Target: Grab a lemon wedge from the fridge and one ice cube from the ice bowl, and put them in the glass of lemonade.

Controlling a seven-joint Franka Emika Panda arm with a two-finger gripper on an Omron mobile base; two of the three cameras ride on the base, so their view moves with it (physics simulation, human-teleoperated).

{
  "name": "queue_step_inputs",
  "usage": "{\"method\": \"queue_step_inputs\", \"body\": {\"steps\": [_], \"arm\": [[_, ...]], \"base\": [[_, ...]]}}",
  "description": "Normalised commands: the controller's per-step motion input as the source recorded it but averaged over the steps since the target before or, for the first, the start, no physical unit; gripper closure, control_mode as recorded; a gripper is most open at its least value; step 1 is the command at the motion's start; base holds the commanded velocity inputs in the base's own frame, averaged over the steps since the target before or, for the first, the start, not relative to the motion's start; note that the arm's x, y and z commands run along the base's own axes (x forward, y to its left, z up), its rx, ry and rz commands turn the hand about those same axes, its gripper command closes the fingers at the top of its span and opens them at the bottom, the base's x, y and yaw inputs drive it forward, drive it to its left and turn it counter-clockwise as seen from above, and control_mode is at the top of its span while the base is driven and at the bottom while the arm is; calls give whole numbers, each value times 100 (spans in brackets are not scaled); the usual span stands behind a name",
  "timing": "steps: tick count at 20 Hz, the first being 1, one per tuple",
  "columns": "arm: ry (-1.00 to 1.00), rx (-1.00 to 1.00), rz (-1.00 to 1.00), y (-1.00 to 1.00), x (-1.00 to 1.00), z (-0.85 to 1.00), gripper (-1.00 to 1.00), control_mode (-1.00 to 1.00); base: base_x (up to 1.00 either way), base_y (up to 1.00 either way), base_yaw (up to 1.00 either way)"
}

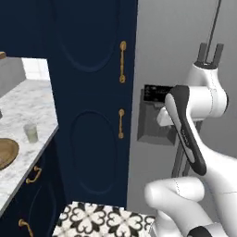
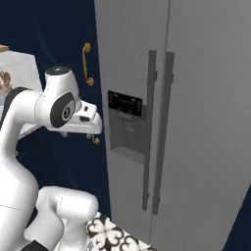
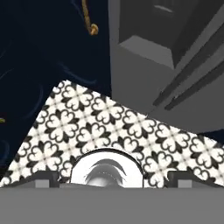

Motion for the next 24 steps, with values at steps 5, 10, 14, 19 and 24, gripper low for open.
{"method": "queue_step_inputs", "body": {"steps": [5,10,14,19,24], "arm": [[0,0,0,0,0,0,-100,100],[0,0,0,0,0,0,-100,100],[0,0,0,0,0,0,-100,100],[0,0,0,0,0,0,-100,100],[0,0,0,0,0,0,-100,100]], "base": [[2,74,76],[12,62,70],[72,13,51],[85,-4,27],[53,-2,15]]}}
